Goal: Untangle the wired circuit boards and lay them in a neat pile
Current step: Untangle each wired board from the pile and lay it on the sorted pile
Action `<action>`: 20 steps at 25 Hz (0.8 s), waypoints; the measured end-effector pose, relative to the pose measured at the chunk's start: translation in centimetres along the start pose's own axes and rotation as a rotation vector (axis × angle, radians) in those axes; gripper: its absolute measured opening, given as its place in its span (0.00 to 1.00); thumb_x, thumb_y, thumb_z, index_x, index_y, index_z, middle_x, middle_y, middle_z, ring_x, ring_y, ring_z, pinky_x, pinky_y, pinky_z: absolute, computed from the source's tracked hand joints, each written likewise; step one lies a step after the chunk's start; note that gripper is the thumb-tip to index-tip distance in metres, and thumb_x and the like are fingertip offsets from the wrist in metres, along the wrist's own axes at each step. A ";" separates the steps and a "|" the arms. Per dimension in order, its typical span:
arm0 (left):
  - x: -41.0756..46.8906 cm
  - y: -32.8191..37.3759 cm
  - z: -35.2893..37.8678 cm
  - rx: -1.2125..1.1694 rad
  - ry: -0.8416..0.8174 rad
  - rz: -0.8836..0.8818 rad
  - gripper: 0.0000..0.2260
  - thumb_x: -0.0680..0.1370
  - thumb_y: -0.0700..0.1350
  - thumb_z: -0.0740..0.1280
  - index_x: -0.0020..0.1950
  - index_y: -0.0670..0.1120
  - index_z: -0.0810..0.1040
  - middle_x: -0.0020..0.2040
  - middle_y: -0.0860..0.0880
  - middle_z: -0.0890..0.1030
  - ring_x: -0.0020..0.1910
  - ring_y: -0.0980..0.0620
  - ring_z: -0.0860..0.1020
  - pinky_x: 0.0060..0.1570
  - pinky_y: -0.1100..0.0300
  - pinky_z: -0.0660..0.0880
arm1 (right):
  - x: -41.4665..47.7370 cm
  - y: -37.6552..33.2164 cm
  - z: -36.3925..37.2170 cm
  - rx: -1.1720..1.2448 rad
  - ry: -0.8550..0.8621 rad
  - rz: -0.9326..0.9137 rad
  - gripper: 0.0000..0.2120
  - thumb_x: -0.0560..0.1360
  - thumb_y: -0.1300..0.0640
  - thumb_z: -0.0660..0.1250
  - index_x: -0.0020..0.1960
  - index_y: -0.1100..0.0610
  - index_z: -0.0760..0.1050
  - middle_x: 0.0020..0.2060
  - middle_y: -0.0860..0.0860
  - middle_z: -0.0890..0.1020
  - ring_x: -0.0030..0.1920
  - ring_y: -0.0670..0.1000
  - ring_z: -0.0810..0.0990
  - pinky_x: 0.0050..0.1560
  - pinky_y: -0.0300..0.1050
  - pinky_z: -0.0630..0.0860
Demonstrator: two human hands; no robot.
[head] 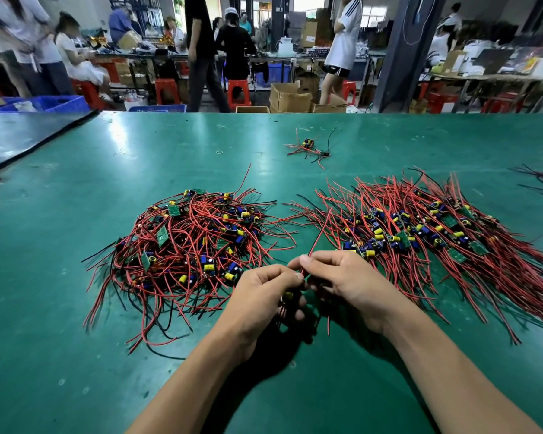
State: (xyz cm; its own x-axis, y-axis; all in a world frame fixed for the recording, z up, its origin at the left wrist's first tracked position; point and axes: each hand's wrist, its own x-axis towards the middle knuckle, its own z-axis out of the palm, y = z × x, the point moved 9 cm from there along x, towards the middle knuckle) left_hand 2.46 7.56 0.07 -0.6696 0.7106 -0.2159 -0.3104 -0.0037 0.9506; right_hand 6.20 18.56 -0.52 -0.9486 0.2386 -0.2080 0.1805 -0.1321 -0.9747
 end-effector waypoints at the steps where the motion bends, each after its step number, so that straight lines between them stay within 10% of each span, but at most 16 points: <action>1: -0.1 -0.1 0.2 0.007 -0.022 -0.007 0.09 0.77 0.39 0.67 0.36 0.43 0.79 0.32 0.42 0.77 0.26 0.48 0.74 0.29 0.62 0.71 | 0.1 -0.3 -0.9 -0.025 0.072 -0.029 0.11 0.80 0.53 0.67 0.49 0.57 0.85 0.32 0.52 0.79 0.27 0.46 0.75 0.27 0.38 0.74; 5: -0.4 -0.2 1.6 0.086 -0.161 -0.022 0.11 0.76 0.37 0.67 0.34 0.45 0.79 0.32 0.43 0.78 0.29 0.48 0.74 0.29 0.62 0.71 | -0.2 -2.1 -5.2 0.086 0.382 -0.189 0.10 0.80 0.59 0.66 0.44 0.61 0.83 0.33 0.51 0.76 0.26 0.45 0.68 0.27 0.37 0.65; 20: 0.2 -0.3 0.8 0.035 -0.108 -0.021 0.07 0.79 0.42 0.66 0.43 0.41 0.79 0.35 0.42 0.81 0.28 0.49 0.78 0.30 0.61 0.75 | -0.4 -2.1 -7.3 0.275 0.561 -0.291 0.03 0.77 0.62 0.70 0.51 0.59 0.80 0.37 0.49 0.78 0.23 0.43 0.70 0.24 0.35 0.68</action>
State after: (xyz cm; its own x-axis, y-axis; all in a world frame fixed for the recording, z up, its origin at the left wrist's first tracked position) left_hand 2.97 8.27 -0.12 -0.5862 0.7817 -0.2129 -0.2991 0.0354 0.9536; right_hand 8.08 25.81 1.02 -0.6568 0.7537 -0.0239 -0.2044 -0.2085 -0.9564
